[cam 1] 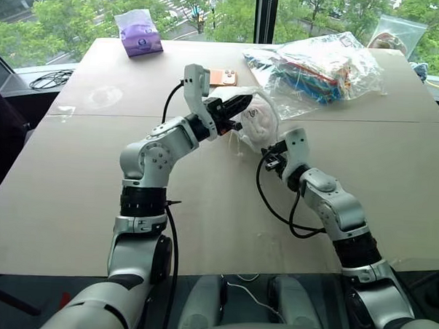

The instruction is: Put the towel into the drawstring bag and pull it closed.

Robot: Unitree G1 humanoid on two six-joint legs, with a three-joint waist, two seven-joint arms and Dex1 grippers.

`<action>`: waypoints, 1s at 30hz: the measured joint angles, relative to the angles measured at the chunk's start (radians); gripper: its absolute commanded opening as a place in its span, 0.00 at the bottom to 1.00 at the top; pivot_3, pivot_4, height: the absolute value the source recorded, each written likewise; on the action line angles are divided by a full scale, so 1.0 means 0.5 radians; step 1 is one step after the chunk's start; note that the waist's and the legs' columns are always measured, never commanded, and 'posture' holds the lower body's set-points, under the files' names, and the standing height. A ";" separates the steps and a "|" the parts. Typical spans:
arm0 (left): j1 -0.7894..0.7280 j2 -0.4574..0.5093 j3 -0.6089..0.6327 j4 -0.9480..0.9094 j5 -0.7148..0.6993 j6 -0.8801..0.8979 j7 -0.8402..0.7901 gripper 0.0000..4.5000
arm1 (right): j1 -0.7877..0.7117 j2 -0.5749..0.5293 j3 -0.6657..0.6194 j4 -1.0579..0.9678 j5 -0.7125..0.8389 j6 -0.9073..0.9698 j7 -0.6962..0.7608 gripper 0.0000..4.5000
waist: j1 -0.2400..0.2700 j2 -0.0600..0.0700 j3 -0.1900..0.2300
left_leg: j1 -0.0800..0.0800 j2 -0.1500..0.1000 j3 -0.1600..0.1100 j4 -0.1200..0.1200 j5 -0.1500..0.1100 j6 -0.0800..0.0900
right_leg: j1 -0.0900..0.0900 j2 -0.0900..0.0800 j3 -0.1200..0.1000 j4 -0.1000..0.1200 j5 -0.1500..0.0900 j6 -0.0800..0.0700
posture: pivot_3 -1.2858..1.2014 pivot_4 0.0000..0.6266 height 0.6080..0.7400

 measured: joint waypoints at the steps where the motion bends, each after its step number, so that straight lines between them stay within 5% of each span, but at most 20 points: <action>1: 0.001 0.001 0.000 -0.004 0.000 0.000 0.002 0.00 | -0.001 0.016 -0.015 0.019 -0.010 -0.014 0.002 0.02 | 0.000 0.000 0.000 | 0.000 0.000 0.000 0.000 0.000 0.000 | 0.000 0.000 0.000 0.000 0.000 0.000 | 0.52 0.24 1.00; 6: 0.022 0.004 0.000 -0.018 0.000 0.000 0.003 0.00 | -0.003 0.093 -0.097 0.055 -0.008 -0.021 0.018 0.02 | -0.002 0.000 0.000 | 0.000 0.000 0.000 0.000 0.000 -0.001 | 0.000 0.000 0.000 0.001 0.000 0.000 | 0.52 0.24 1.00; 12: 0.024 0.017 0.006 -0.018 -0.005 0.000 -0.011 0.00 | -0.002 0.306 -0.441 -0.170 0.480 0.157 0.090 0.02 | -0.002 0.000 0.000 | 0.000 0.002 -0.001 0.000 0.000 -0.001 | 0.000 0.000 0.000 0.002 0.000 0.000 | 0.52 0.24 1.00; 15: 0.025 0.037 0.067 -0.020 -0.101 0.008 -0.109 0.18 | -0.004 0.380 -0.692 -0.344 0.950 0.404 0.074 0.00 | -0.001 0.000 0.000 | 0.000 0.003 -0.002 0.000 0.000 0.000 | 0.000 0.000 -0.001 0.002 0.000 0.000 | 0.52 0.24 1.00; 19: 0.074 0.050 0.064 -0.120 -0.079 -0.086 -0.134 0.60 | -0.014 0.384 -0.973 -0.403 1.409 0.601 -0.087 0.00 | 0.000 0.001 0.000 | 0.001 0.002 -0.001 0.000 -0.004 0.006 | 0.000 -0.001 0.000 0.003 0.000 0.000 | 0.52 0.24 1.00; 23: 0.268 0.133 0.117 -0.229 -0.126 -0.054 -0.126 0.60 | -0.073 0.404 -1.124 -0.399 1.611 0.591 -0.268 0.00 | -0.029 0.002 0.000 | 0.004 0.002 0.002 -0.001 -0.004 0.007 | -0.001 0.000 0.002 0.007 0.000 0.000 | 0.52 0.24 1.00; 30: 0.860 0.733 0.169 -0.315 0.092 -0.145 -0.326 0.60 | -0.121 0.397 -1.231 -0.390 1.808 0.502 -0.476 0.00 | -0.057 0.005 0.002 | 0.004 0.004 0.006 -0.004 -0.004 0.007 | -0.008 0.005 0.008 0.011 -0.001 -0.001 | 0.52 0.24 1.00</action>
